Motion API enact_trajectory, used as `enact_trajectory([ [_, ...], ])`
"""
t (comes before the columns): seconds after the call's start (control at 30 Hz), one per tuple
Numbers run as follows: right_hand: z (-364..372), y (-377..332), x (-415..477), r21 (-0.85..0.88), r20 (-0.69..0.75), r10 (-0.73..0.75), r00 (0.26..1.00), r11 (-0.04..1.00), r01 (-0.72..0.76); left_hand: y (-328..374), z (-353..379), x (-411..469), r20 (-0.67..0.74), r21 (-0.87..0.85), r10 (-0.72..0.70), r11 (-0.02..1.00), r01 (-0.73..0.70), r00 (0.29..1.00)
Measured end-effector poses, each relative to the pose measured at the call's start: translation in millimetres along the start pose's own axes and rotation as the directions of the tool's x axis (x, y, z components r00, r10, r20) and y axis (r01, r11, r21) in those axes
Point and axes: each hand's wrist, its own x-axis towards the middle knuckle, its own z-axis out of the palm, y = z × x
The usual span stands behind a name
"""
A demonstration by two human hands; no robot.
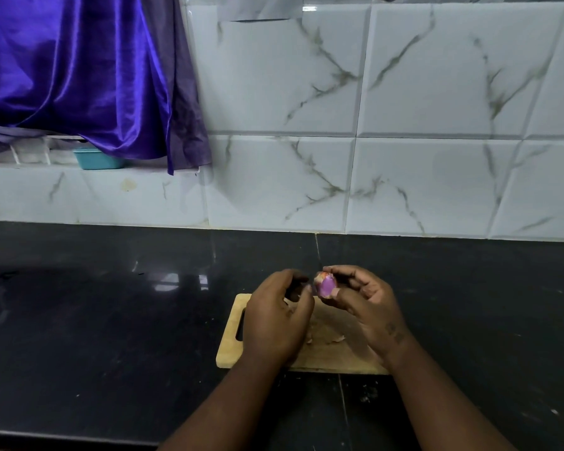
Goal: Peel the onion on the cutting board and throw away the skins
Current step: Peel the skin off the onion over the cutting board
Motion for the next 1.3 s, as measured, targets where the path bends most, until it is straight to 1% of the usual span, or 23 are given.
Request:
enact_trajectory([
  [0.1, 1.5, -0.9, -1.4, -0.058, 0.012, -0.006, 1.000, 0.998, 0.007, -1.0, 0.6, 0.4, -0.050, -0.048, 0.091, 0.994, -0.093, 0.995],
  [0.17, 2.1, 0.6, -1.5, -0.090, 0.023, -0.014, 1.000, 0.996, 0.016, -0.8, 0.3, 1.0, -0.060, -0.061, 0.126, 0.990, -0.130, 0.990],
  [0.33, 0.1, 3.4, -1.5, -0.154, 0.090, -0.075, 0.993, 0.984, 0.089, 0.2, -0.3, 1.6, -0.065, -0.072, 0.130, 0.988, -0.135, 0.989],
  [0.53, 0.7, 2.8, -2.0, -0.182, 0.102, -0.138, 0.985, 0.971, 0.155, -2.7, 0.2, 3.4, -0.038, -0.172, 0.031, 0.984, -0.037, 0.999],
  [0.67, -1.1, 4.0, -1.2, -0.241, 0.121, -0.152, 0.981, 0.954, 0.177, 0.0, -0.8, 3.8, -0.027, -0.195, -0.005, 0.981, 0.000, 1.000],
  [0.87, -2.7, 6.3, -0.4, -0.284, 0.128, -0.173, 0.977, 0.937, 0.203, 1.1, -1.1, 2.9, -0.028, -0.181, -0.018, 0.983, 0.013, 0.999],
  [1.07, -0.1, 5.3, -2.1, -0.281, 0.135, -0.171, 0.976, 0.938, 0.203, 2.1, -0.5, 2.9, -0.068, -0.099, 0.001, 0.995, -0.008, 0.998],
  [1.13, 1.1, 3.7, -2.3, -0.274, 0.126, -0.160, 0.979, 0.943, 0.189, 1.7, 0.8, 3.0, -0.055, -0.130, -0.036, 0.991, 0.028, 0.998],
  [1.23, 1.8, 1.4, -1.9, -0.255, 0.093, -0.141, 0.986, 0.954, 0.160, 0.2, 2.3, 3.1, -0.017, -0.231, -0.120, 0.966, 0.113, 0.993],
  [1.3, 1.2, 0.2, -1.7, -0.249, 0.071, -0.145, 0.987, 0.956, 0.158, -0.6, 2.4, 3.5, 0.003, -0.276, -0.132, 0.953, 0.127, 0.991],
])
